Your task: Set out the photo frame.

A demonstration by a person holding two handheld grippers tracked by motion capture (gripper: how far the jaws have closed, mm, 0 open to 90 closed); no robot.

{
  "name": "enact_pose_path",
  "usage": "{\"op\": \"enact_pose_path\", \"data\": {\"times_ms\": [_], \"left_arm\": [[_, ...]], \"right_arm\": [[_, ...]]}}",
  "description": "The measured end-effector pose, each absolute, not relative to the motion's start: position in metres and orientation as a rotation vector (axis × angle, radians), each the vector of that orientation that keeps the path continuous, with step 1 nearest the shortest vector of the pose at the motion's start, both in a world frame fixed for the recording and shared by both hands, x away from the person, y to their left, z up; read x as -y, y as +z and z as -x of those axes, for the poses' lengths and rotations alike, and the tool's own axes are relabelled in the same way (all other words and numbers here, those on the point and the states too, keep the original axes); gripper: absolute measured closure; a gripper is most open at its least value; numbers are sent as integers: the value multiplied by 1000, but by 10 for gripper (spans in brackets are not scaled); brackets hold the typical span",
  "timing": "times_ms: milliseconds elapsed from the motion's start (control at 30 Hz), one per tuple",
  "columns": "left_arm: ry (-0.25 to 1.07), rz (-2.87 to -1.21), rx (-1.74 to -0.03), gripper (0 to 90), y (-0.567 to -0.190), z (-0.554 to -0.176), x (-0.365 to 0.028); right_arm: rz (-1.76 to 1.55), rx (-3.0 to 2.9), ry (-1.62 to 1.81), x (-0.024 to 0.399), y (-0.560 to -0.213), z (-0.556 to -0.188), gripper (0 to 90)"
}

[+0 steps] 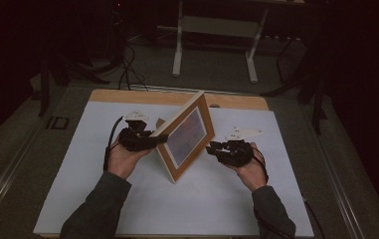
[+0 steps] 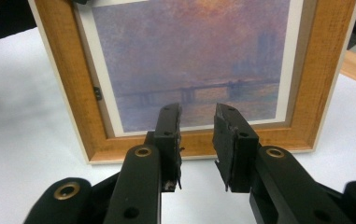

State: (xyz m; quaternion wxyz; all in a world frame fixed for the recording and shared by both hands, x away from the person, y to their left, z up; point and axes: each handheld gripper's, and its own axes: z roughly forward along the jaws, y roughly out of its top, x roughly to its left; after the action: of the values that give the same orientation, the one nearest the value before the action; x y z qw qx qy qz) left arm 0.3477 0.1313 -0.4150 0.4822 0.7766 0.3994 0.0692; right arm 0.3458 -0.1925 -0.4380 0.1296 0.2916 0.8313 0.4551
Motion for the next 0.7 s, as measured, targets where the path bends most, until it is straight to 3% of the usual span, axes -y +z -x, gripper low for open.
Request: {"op": "enact_pose_path", "data": {"times_ms": [700], "left_arm": [[107, -1912, -899, 725, -417, -355, -142]], "right_arm": [[-878, -2387, 1250, 201, -434, -356, 663]]}}
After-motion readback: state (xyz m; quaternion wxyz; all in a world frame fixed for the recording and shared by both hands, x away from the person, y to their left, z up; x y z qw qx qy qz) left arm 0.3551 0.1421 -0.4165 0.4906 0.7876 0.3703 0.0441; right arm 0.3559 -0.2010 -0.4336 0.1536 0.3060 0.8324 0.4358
